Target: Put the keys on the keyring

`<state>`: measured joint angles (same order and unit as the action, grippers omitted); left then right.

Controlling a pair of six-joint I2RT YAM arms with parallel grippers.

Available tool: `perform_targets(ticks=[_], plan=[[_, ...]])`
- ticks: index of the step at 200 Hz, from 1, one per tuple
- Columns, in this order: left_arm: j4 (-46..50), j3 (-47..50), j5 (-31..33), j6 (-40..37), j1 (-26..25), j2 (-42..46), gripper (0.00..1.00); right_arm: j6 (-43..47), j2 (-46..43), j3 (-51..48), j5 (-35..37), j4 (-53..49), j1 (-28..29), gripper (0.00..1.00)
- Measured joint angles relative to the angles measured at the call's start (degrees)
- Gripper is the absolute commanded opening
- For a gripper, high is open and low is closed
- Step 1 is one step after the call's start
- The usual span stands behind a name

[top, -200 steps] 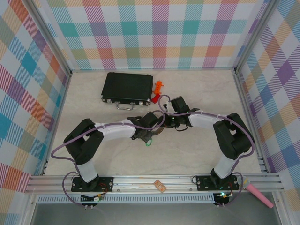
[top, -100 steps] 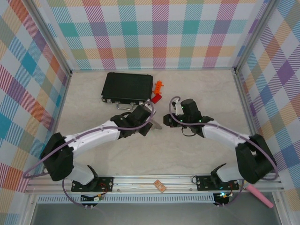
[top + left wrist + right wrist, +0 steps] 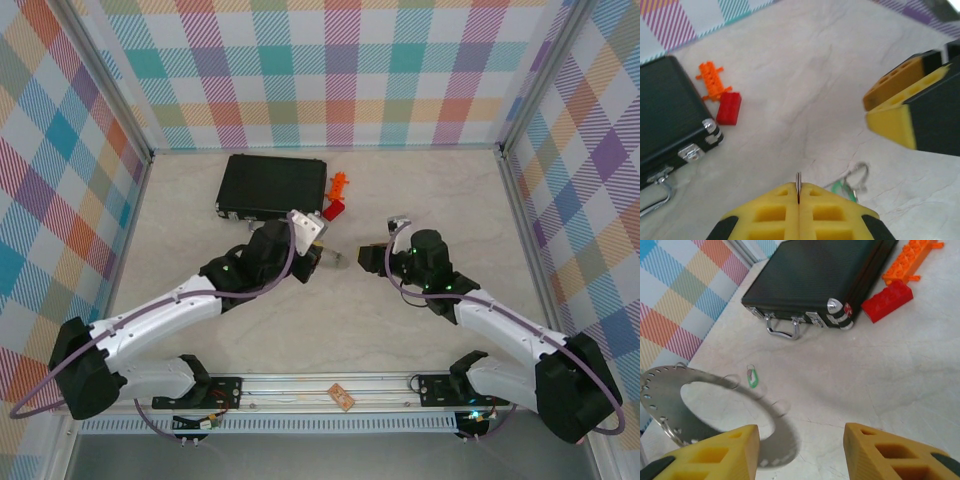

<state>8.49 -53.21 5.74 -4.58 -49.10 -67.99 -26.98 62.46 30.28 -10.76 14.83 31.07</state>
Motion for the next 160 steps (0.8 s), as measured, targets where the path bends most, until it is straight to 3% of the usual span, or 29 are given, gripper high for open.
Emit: perform_targets(ticks=[77, 160], plan=[[-6.73, 0.70, -13.70, 3.78, 2.10, 4.55, 0.00, 0.46, -0.48, -0.20, -8.46, 5.77, 0.02, 0.46], [-8.94, 1.88, -19.67, 8.09, 4.96, 5.16, 0.00, 0.44, -0.48, -0.37, -10.05, 6.78, 0.00, 0.46]])
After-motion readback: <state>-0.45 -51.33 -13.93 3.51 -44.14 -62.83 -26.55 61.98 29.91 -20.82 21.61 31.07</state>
